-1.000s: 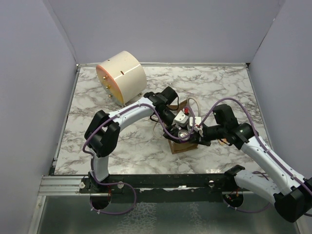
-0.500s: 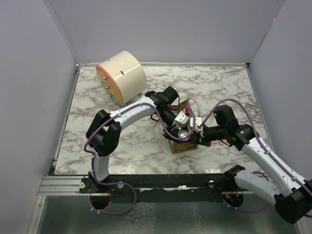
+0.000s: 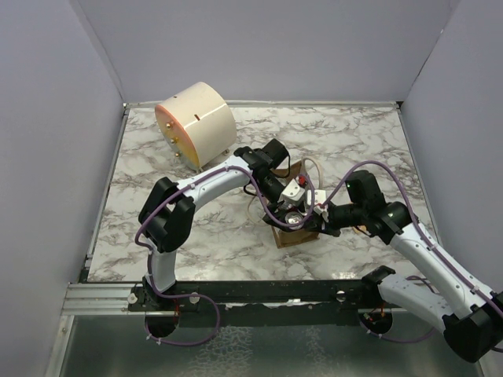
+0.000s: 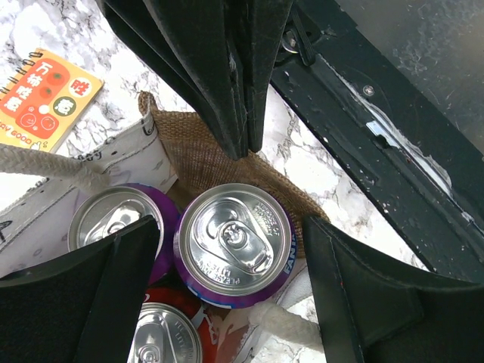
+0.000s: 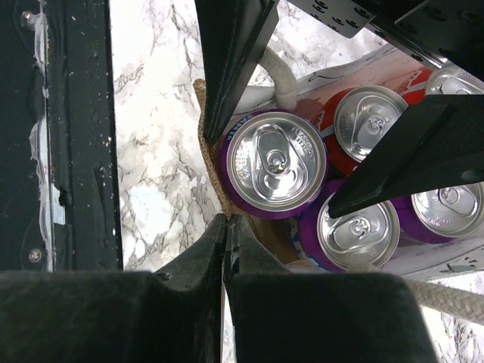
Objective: Place the beverage into the canvas bag
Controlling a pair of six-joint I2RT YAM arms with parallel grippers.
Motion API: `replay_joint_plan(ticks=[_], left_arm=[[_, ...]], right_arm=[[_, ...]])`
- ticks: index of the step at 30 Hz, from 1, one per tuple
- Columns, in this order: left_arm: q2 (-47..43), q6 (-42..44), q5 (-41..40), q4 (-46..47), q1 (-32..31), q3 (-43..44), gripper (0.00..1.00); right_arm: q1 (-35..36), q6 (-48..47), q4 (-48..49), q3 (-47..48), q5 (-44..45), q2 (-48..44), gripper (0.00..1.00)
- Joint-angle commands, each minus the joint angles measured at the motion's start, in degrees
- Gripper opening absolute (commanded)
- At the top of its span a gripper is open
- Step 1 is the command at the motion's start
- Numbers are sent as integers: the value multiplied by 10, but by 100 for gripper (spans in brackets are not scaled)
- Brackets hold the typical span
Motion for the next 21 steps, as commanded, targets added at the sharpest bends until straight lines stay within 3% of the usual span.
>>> replay_joint_plan(ticks=[1,21], left_arm=[[-19,15,-11,-34,-9,-8,80],[-85,-6,-30,-17,7,-8,84]], right_arm=[[-3,9,14,-1,3,-17,1],[-5,-1,21,-18,-1,-25,3]])
